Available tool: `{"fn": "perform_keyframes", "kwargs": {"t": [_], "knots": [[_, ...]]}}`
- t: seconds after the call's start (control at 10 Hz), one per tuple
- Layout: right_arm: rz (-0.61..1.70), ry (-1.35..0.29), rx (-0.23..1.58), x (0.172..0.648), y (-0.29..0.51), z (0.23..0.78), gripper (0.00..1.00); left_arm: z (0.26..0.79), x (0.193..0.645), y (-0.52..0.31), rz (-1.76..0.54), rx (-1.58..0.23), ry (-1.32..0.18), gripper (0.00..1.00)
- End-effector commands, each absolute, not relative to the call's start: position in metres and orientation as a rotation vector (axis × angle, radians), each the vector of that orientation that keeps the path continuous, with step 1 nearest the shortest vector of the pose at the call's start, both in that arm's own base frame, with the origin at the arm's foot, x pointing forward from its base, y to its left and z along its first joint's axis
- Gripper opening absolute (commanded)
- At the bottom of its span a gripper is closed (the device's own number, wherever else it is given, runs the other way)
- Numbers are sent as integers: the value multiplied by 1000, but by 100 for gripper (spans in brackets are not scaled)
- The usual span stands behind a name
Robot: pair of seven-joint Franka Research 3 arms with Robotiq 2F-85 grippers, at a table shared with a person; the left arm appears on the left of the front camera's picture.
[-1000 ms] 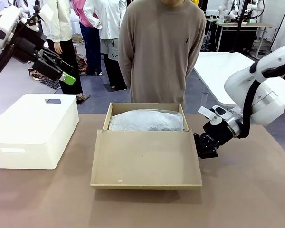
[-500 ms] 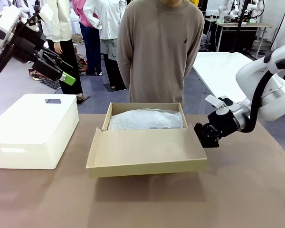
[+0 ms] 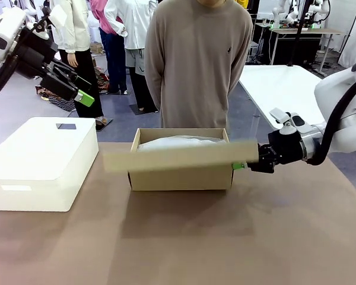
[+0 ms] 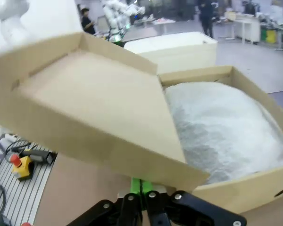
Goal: Pack the shoes into the box.
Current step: Close the Shoes Box.
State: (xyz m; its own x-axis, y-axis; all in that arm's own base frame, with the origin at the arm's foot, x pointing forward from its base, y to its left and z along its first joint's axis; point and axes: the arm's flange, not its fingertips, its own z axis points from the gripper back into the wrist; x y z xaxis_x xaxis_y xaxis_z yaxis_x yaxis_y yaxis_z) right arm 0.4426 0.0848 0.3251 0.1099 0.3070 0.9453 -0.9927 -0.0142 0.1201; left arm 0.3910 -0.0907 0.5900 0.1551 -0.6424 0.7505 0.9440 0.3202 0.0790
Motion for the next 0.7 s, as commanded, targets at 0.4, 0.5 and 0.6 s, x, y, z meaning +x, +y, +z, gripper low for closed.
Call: {"fn": "perform_keyframes", "kwargs": {"t": [0.4, 0.5, 0.6], "knots": [[997, -1058, 906, 441, 82, 328, 0, 590, 392, -91, -1208, -480, -807, 100], [983, -1056, 864, 443, 83, 327, 0, 590, 392, -91, -1208, -480, -807, 100], [979, -1053, 822, 445, 83, 326, 0, 590, 392, -91, -1208, -480, -807, 100]]}}
